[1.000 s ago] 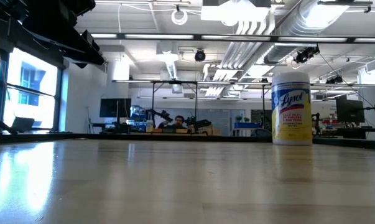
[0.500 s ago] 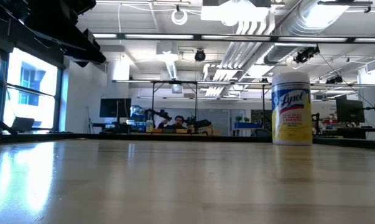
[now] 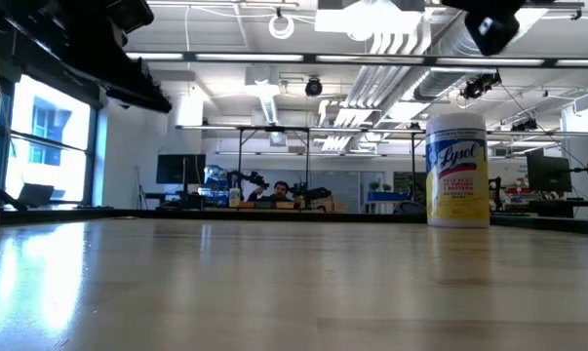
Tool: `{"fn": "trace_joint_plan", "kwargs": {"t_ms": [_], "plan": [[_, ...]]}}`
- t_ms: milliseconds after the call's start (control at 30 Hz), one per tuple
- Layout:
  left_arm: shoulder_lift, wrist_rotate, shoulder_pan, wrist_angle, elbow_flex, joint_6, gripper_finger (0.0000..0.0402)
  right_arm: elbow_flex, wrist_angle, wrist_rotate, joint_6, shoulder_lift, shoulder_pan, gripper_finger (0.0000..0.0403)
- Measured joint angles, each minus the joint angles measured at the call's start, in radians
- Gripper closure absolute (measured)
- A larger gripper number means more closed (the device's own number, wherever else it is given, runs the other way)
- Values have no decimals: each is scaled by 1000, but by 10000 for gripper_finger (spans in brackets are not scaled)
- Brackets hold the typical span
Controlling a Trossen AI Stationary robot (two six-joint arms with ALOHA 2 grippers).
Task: Pick & Place First Aid Supplies
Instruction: Put the white towelette pack into the bottom red bin
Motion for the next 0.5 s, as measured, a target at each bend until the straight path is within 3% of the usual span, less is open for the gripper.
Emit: {"fn": "trace_joint_plan", "kwargs": {"t_ms": [100, 233, 333, 500], "plan": [[-4, -7, -1, -56, 0, -51, 224, 0, 36, 0, -118, 0, -34, 300], [-37, -131, 36, -176, 19, -120, 224, 0, 38, -1, -113, 0, -52, 300], [-48, -182, 119, -271, 47, -165, 224, 0, 39, -4, -97, 0, -52, 300], [-39, -172, 339, -315, 66, -159, 224, 0, 39, -9, -96, 0, -52, 300]]}}
